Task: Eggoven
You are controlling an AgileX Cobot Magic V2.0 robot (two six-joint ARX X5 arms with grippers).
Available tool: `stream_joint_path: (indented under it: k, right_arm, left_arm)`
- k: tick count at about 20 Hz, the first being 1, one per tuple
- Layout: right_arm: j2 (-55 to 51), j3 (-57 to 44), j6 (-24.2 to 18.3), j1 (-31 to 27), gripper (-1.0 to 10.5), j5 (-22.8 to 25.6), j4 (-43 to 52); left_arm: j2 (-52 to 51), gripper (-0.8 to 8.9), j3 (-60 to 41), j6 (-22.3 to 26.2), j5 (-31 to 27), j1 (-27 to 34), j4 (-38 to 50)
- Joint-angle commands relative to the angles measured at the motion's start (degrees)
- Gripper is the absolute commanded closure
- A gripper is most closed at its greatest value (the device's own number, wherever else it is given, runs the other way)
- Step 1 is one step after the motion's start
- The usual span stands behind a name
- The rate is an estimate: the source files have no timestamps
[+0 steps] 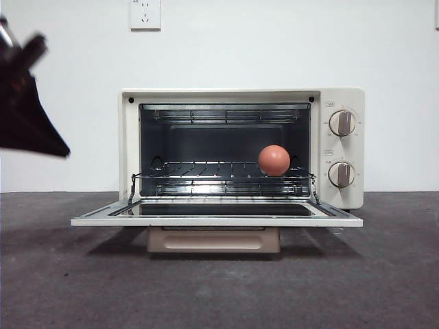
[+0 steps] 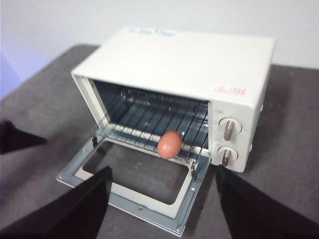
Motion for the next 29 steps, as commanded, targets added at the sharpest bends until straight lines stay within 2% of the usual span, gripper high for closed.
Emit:
stream_joint_path:
  k: [1,9,15,19,23,29]
  right_arm:
    - [-1.73,0.55,0.44,0.44,6.1,0.11,-0.37]
    - [-2.62,0.55,0.72,0.44,6.1,0.11,-2.43]
    - [-2.64,0.55,1.53,0.44,6.1,1.01,-2.45]
    - [-2.64,0.55,1.53,0.44,6.1,1.88,-2.47]
    - [-2.64,0.55,1.53,0.44,6.1,1.99,-2.47]
    - [-2.64,0.55,1.7,0.44,6.1,1.97,-2.56]
  left_arm:
    - [6.8,8.07,0.24,-0.42,1.75,0.35,4.72]
    - [22.18,8.07,0.24,-2.69,3.72,-0.2,15.04]
    - [27.19,8.07,0.26,-3.13,6.03,-1.66,18.75]
    - [27.93,8.07,0.26,-4.2,9.86,-2.4,20.28]
    - [27.93,8.07,0.28,-8.87,16.66,-2.32,25.0]
    - [27.93,8.07,0.79,-21.79,19.08,-0.94,39.91]
